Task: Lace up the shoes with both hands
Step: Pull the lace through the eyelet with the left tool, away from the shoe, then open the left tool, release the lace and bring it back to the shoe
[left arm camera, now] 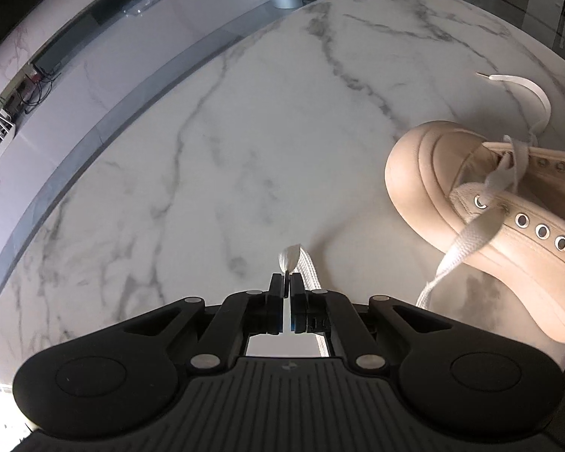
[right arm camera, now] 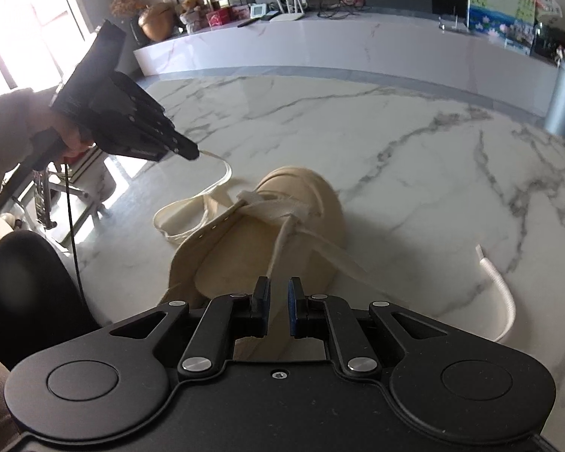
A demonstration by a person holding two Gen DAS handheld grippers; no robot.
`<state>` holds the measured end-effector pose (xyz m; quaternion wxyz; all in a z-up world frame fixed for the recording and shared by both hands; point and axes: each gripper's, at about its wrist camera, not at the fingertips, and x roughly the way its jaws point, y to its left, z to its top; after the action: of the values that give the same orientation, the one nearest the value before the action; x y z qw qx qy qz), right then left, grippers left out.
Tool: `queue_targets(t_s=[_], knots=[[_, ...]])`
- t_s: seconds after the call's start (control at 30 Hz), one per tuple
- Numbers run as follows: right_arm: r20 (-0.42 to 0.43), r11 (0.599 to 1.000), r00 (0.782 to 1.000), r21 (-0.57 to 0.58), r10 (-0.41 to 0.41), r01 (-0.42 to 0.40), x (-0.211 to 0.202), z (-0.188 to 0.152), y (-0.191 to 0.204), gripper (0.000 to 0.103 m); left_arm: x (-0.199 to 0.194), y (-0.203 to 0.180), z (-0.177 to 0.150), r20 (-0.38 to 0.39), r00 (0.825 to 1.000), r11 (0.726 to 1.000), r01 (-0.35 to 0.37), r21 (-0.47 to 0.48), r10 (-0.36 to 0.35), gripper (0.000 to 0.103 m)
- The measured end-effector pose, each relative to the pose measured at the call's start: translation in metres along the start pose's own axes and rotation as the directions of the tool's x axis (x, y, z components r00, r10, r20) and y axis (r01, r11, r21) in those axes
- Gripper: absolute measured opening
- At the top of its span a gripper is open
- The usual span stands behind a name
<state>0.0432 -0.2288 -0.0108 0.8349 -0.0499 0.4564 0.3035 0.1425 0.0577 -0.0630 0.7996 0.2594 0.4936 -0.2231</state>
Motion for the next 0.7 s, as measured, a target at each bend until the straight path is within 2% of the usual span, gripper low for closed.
queue_targets(t_s=[0.13, 0.2, 0.23, 0.4, 0.7], knots=[[-0.027, 0.997, 0.997, -0.024, -0.074, 0.073, 0.008, 0.003, -0.017, 0.010, 0.010, 0.002, -0.001, 0.001, 1.000, 0.999, 0.018, -0.029, -0.018, 0.003], [-0.045, 0.994, 0.993, -0.019, -0.112, 0.111, 0.015, 0.004, -0.027, 0.010, 0.015, 0.003, -0.001, 0.000, 1.000, 0.999, 0.023, -0.041, -0.023, 0.006], [-0.052, 0.992, 0.991, -0.013, -0.123, 0.122, 0.017, 0.004, -0.032, 0.010, 0.017, 0.004, -0.002, 0.000, 1.000, 0.998, 0.025, -0.049, -0.025, 0.009], [-0.080, 0.986, 0.983, -0.021, -0.165, 0.164, 0.029, 0.007, -0.048, 0.010, 0.018, 0.012, -0.006, 0.039, 0.999, 0.993, 0.011, -0.117, -0.006, 0.039], [-0.096, 0.972, 0.967, -0.040, -0.234, 0.231, 0.048, 0.011, -0.083, 0.011, 0.003, 0.013, -0.015, 0.114, 0.992, 0.978, -0.021, -0.208, 0.045, 0.049]])
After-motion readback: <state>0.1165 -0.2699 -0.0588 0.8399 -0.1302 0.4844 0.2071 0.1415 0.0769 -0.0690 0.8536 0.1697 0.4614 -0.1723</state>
